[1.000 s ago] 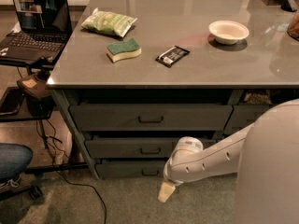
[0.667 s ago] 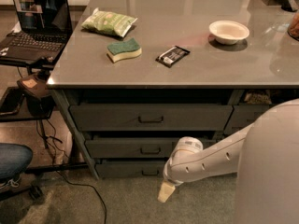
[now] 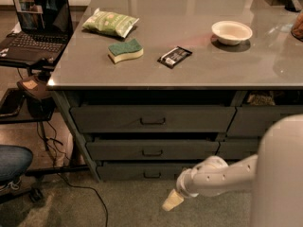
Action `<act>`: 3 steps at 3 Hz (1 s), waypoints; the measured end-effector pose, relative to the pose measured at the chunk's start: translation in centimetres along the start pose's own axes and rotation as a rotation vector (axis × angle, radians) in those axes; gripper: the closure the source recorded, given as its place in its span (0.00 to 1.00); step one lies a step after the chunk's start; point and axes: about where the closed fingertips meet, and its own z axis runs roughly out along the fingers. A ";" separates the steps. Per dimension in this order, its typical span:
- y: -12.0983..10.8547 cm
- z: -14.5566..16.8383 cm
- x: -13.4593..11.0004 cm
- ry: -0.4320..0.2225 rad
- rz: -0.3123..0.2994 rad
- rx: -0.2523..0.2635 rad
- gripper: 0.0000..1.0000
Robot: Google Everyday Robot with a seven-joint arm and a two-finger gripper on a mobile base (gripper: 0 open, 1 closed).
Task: Open bottom drawer
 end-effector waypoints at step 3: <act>2.5 7.6 0.1 -0.225 0.072 -0.077 0.00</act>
Offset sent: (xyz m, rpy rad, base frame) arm -0.0010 0.0296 -0.0307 0.1842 -0.0436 -0.0276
